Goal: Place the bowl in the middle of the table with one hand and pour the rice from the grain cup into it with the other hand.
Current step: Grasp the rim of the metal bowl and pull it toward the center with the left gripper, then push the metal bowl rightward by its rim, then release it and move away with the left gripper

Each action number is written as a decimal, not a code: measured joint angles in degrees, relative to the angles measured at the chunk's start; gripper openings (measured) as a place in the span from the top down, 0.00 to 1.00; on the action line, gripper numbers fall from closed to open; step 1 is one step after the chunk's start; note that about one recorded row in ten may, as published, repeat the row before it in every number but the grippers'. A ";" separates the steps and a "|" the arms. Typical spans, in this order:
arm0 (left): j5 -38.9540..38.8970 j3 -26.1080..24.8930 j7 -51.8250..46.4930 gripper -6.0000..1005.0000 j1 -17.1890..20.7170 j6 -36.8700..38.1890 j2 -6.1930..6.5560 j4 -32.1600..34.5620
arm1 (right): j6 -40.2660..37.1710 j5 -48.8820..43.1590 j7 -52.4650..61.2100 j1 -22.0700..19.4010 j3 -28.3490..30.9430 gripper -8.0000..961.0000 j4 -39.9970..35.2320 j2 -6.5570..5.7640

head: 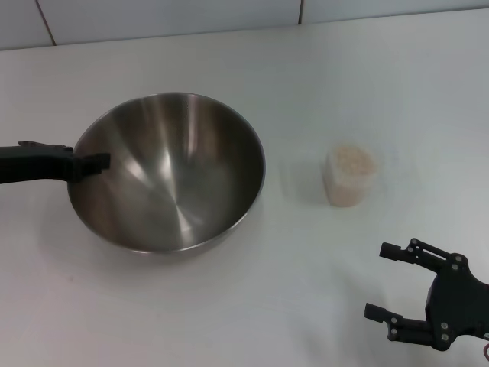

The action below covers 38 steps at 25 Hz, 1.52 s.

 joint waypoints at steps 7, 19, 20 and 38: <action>0.01 -0.46 0.10 0.81 -0.78 1.26 -0.02 -0.01 | -0.01 0.00 -0.03 0.00 0.00 0.13 0.00 0.00; -0.49 -3.41 0.23 0.95 -3.90 3.86 -0.03 -1.62 | -0.02 0.01 -0.35 0.00 -0.10 0.13 0.00 0.00; -0.61 -4.01 0.33 0.95 -4.81 4.13 -0.01 -2.53 | -0.02 0.00 -0.40 0.01 -0.14 0.13 0.00 0.00; -0.84 -11.68 9.22 0.94 -20.06 -1.40 -0.24 -21.54 | -0.02 0.01 -0.42 0.49 -0.26 0.13 -0.11 0.26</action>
